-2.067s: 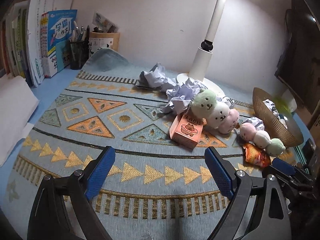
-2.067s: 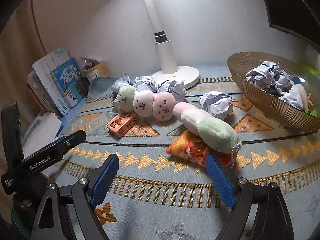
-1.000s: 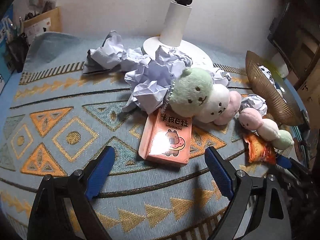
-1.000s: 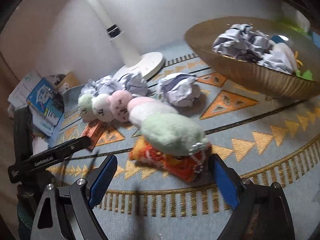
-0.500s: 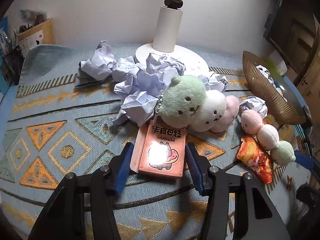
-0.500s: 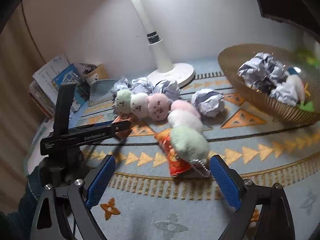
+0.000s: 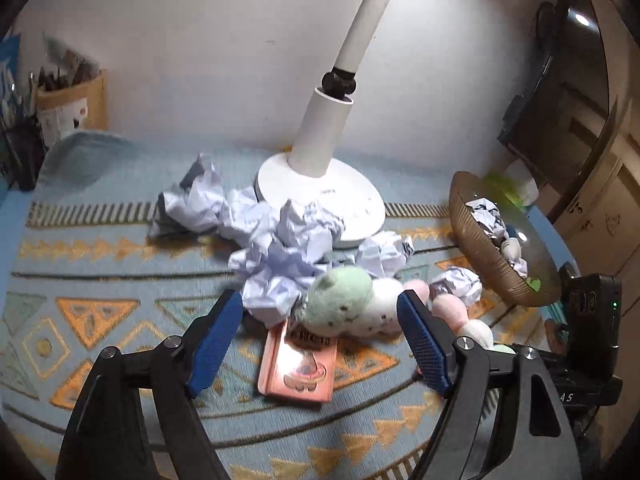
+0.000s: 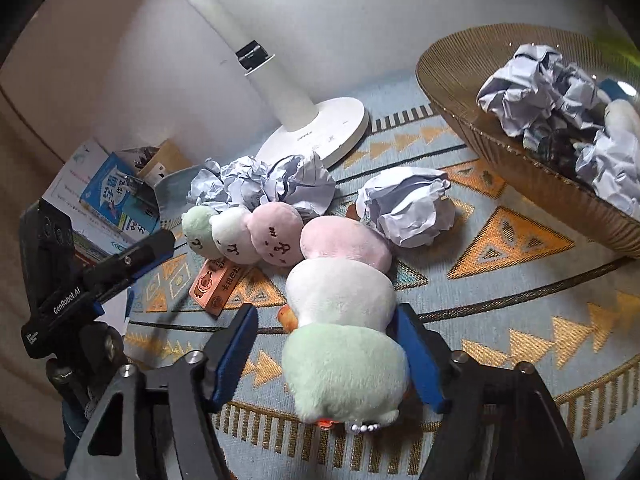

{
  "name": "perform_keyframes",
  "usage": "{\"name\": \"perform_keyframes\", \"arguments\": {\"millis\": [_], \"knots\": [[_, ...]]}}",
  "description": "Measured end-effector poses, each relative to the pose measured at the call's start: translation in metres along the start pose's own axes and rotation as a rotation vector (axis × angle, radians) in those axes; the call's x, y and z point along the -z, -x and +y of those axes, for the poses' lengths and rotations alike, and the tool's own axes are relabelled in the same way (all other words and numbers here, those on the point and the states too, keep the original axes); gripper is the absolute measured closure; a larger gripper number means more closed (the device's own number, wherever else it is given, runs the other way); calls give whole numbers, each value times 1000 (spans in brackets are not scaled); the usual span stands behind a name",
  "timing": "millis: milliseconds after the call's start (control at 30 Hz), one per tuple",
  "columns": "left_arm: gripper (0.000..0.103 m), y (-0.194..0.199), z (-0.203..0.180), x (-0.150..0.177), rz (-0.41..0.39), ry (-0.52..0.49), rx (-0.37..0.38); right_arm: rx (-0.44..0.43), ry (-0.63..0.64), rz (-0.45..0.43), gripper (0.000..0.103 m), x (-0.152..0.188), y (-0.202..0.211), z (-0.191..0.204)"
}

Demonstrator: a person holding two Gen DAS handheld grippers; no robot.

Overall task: Organize objects
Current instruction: 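Grasp pastel dango plush with left tool while right tool grasps another dango plush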

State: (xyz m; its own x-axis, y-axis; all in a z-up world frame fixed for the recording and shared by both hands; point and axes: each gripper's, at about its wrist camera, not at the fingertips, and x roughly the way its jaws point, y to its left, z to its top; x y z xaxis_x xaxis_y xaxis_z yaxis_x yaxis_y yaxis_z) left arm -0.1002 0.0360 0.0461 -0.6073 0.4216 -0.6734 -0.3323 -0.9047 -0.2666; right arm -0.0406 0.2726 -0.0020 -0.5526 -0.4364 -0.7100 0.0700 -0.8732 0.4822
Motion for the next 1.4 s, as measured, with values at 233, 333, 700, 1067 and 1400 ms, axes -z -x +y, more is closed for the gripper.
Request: {"name": "perform_keyframes", "arguments": {"millis": [233, 333, 700, 1067, 1400], "knots": [[67, -22, -46, 8, 25, -254, -91, -15, -11, -65, 59, 3, 19, -7], [73, -5, -59, 22, 5, -295, -108, -14, -4, -86, 59, 6, 29, -7], [57, 42, -101, 114, 102, -419, -12, 17, 40, -75, 59, 35, 49, -6], [31, 18, -70, 84, 86, -128, 43, 285, 161, -127, 59, 45, 69, -4], [30, -21, -76, 86, 189, -115, 24, 244, 99, -35, 32, 52, 61, -26]]}}
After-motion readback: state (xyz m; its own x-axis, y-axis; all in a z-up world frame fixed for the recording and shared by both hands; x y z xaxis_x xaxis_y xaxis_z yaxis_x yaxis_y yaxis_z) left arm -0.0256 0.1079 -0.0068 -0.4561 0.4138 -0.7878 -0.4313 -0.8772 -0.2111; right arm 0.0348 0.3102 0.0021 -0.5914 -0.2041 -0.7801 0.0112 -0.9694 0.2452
